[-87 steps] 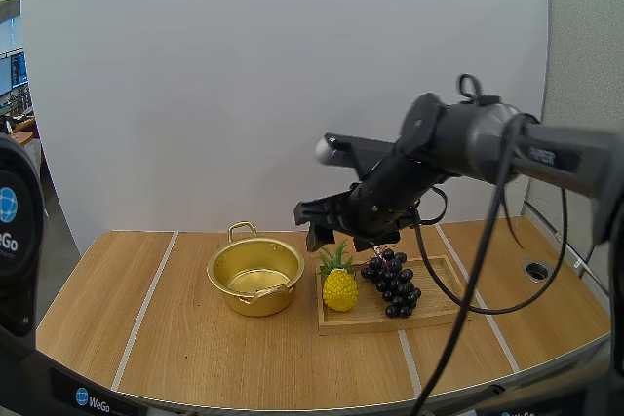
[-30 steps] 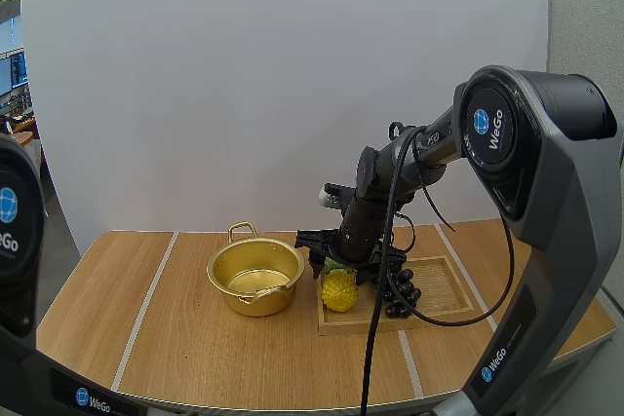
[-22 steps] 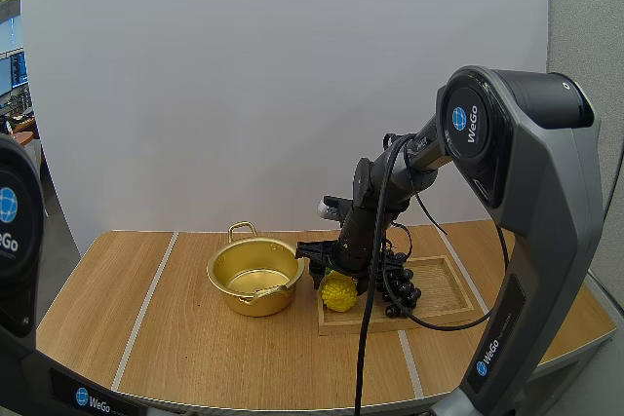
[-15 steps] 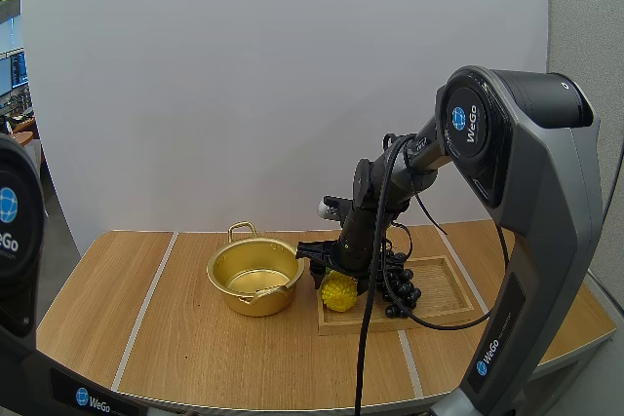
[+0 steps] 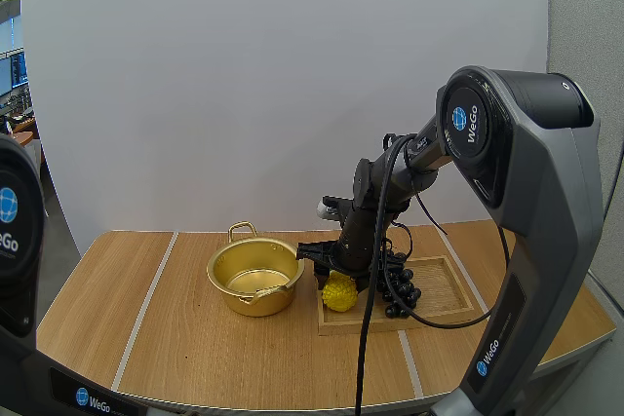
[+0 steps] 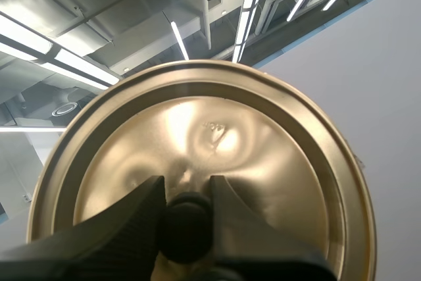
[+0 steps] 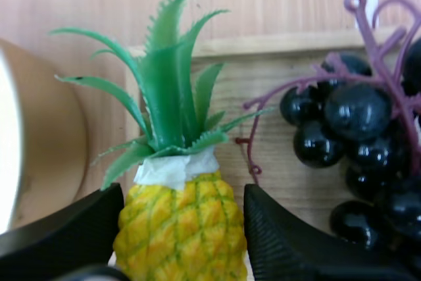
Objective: Open the pot, put the pineapple inside, and close it
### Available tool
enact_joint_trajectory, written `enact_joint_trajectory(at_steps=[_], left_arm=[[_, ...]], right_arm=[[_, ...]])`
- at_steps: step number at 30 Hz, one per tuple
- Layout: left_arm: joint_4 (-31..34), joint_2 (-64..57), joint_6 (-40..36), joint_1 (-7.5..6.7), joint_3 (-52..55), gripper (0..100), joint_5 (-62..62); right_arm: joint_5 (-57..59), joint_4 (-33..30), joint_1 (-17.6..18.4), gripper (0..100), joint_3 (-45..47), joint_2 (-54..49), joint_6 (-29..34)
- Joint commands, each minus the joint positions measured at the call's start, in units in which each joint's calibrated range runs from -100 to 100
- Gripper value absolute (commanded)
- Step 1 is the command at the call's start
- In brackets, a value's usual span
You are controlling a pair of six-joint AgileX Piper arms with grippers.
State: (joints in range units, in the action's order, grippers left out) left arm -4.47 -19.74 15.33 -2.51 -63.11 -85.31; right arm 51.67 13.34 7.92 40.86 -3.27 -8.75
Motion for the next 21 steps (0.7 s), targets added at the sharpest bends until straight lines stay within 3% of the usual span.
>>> enact_joint_trajectory(at_steps=[1, 11, 21], left_arm=[[0.0, -0.2, -0.3, -0.13, -0.3, 0, 2.1], [0.0, -0.2, -0.3, -0.13, -0.3, 0, 2.1], [0.0, -0.2, -0.3, -0.13, -0.3, 0, 2.1]], right_arm=[[1.9, 0.1, 0.0, 0, -2.3, -3.9, -2.5], [15.4, 0.1, 1.5, 0, -15.2, -10.0, -8.4], [14.8, -2.4, 10.7, 0, -18.1, -9.2, -9.9]])
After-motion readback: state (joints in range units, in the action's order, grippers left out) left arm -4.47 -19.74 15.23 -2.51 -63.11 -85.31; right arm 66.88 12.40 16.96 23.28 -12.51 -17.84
